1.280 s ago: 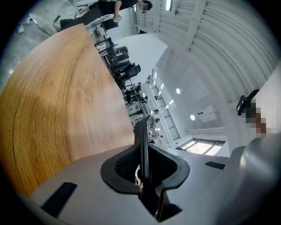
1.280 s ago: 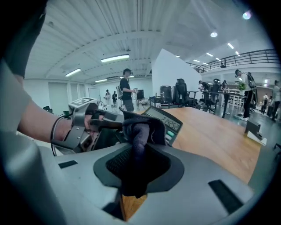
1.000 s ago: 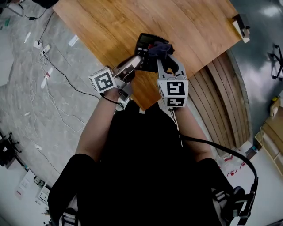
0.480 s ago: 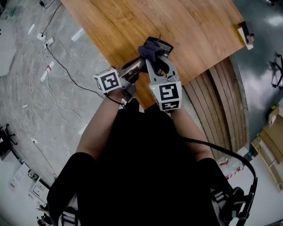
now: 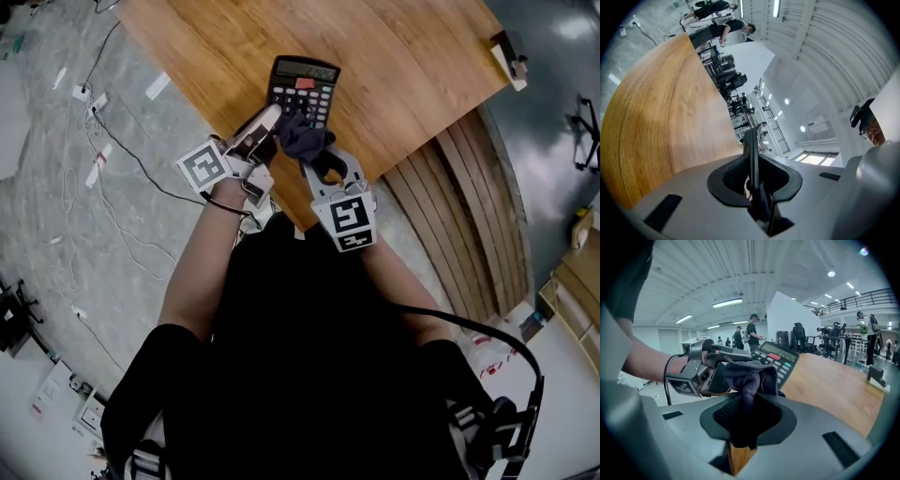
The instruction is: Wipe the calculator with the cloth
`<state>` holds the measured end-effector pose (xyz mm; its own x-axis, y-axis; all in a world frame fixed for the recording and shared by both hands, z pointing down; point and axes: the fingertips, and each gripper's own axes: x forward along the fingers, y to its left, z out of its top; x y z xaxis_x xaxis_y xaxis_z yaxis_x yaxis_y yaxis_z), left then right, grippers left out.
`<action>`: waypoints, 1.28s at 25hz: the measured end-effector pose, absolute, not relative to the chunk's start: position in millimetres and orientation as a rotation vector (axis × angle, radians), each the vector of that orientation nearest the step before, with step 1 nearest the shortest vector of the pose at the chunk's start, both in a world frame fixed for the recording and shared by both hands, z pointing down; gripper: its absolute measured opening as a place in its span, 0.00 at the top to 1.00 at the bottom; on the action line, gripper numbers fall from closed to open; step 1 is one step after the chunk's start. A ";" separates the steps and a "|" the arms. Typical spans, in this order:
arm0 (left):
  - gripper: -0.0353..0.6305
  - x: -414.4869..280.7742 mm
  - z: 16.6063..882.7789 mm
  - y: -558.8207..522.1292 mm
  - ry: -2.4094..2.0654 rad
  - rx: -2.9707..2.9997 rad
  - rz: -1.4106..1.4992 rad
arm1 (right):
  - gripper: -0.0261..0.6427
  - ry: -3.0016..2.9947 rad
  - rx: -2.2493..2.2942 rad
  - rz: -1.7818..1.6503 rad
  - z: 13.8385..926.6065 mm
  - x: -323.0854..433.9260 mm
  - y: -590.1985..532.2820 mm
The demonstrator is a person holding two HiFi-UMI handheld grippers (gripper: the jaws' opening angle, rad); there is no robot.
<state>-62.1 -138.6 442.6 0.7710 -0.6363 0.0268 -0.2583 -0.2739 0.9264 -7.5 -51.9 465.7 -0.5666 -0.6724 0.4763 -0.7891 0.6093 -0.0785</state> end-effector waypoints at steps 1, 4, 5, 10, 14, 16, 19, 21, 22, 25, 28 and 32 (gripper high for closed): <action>0.84 -62.8 438.9 -140.0 -0.676 1.853 -0.444 | 0.84 -2.432 1.172 0.400 468.9 -3.6 -50.3; 0.84 -68.9 418.3 -144.5 -0.637 1.822 -0.528 | 0.84 -2.416 1.161 0.394 475.1 1.3 -43.6; 0.84 -71.0 409.9 -146.0 -0.616 1.803 -0.569 | 0.84 -2.416 1.160 0.393 477.2 2.3 -41.4; 0.84 -58.0 384.6 -135.8 -0.436 1.706 -0.625 | 0.84 -2.639 1.199 0.272 452.9 -1.0 -38.7; 0.84 -46.6 389.3 -114.2 -0.293 1.560 -0.616 | 0.84 -2.774 1.264 0.174 421.5 -0.1 -46.9; 0.84 -42.5 387.1 -99.6 -0.225 1.499 -0.630 | 0.84 -2.787 1.298 0.145 413.2 6.0 -49.4; 0.84 -34.0 384.0 -83.1 -0.158 1.492 -0.593 | 0.84 -2.770 1.347 0.107 407.4 17.6 -60.6; 0.84 -31.4 382.3 -78.6 -0.131 1.501 -0.572 | 0.84 -2.737 1.383 0.073 406.9 25.5 -72.6; 0.84 -30.8 381.6 -76.7 -0.120 1.508 -0.561 | 0.84 -2.714 1.406 0.062 407.5 30.0 -78.6; 0.84 -28.6 384.1 -69.3 -0.107 1.538 -0.511 | 0.84 -2.656 1.507 0.056 407.1 46.9 -95.9; 0.84 -29.6 391.3 -67.8 -0.144 1.559 -0.485 | 0.84 -2.626 1.582 0.045 401.6 59.4 -106.7; 0.84 -37.5 392.5 -78.5 -0.197 1.573 -0.521 | 0.84 -2.651 1.542 0.028 400.6 53.2 -99.6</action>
